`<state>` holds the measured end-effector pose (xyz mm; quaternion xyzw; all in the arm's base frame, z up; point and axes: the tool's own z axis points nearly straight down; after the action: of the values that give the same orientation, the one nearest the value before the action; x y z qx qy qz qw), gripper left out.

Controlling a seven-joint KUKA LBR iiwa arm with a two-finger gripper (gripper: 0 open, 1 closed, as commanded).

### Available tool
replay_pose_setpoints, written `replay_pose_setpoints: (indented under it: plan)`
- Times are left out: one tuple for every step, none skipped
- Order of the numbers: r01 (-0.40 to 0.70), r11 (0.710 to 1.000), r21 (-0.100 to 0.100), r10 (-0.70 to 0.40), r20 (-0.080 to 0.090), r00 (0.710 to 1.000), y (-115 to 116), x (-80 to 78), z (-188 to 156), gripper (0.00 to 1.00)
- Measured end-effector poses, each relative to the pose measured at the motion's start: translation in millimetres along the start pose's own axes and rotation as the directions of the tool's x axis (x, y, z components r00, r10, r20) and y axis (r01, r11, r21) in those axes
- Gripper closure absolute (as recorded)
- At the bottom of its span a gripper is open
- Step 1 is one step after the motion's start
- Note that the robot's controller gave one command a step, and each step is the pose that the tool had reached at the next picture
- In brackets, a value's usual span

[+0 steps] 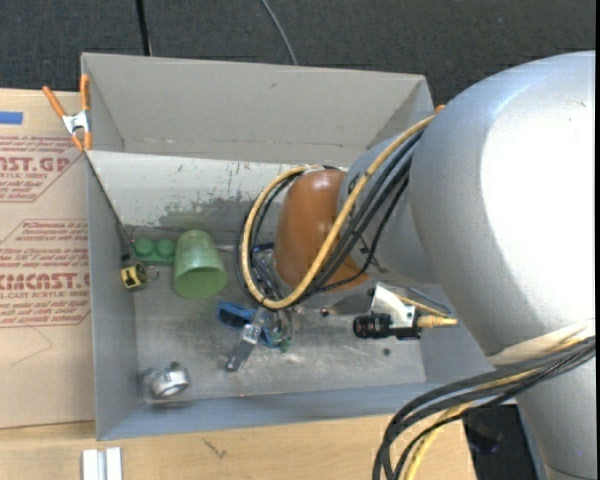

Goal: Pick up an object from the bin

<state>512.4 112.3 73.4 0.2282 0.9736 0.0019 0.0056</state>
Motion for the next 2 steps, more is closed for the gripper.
replay_pose_setpoints:
  plan:
    - [0.000,1.000,0.003,0.000,-0.004,1.000,0.8,-1.7,-1.6,0.00]
    - [0.001,1.000,0.002,-0.001,-0.008,1.000,2.2,-1.0,-3.2,1.00]
